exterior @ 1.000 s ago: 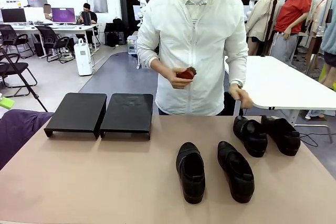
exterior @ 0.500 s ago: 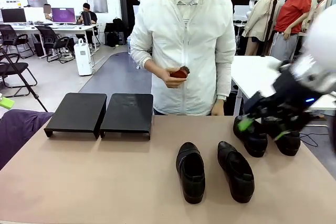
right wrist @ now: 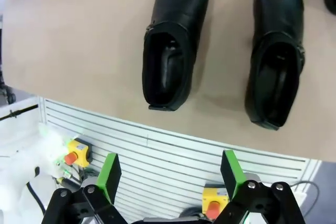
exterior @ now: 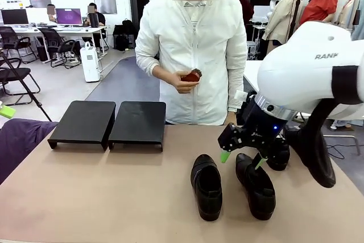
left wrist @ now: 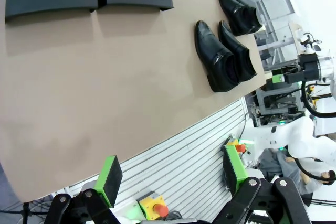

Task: Organize the shoes by placing them on the stand.
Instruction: Pick up one Shoe and place it in the middle of the table.

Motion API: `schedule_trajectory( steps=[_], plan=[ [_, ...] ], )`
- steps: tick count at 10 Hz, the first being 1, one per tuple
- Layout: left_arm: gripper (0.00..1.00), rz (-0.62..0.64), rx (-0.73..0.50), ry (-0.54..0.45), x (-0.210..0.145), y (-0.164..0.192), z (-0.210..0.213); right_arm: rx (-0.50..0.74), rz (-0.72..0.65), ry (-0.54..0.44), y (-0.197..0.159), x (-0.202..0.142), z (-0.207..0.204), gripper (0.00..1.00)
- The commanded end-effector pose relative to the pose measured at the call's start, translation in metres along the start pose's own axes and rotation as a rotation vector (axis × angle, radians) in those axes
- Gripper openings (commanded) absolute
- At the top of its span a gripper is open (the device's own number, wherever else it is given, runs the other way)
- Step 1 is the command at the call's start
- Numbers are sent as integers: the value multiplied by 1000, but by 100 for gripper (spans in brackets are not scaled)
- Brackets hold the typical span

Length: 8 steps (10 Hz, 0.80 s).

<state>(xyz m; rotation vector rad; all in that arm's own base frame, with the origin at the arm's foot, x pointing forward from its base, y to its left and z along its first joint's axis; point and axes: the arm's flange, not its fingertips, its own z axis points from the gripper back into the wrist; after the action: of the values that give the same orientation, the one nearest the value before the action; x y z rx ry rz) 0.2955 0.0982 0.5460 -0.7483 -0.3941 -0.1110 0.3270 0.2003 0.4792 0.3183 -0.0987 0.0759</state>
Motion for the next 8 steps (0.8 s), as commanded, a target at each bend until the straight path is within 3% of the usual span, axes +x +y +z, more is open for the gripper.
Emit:
schedule_trajectory(
  steps=[1,2,3,5,8],
  plan=[
    [100,-16,-20,-7,0,0,1,-23,-30,-47,-8,-7,10,100],
    [100,-16,-20,-7,0,0,1,0,0,0,0,0,0,100],
    [100,-16,-20,-7,0,0,1,-74,-4,27,24,5,-28,100],
    [100,-16,-20,-7,0,0,1,-100,-48,-18,29,22,-70,100],
    [100,-16,-20,-7,0,0,1,-183,-82,1,35,32,-122,100]
  ],
)
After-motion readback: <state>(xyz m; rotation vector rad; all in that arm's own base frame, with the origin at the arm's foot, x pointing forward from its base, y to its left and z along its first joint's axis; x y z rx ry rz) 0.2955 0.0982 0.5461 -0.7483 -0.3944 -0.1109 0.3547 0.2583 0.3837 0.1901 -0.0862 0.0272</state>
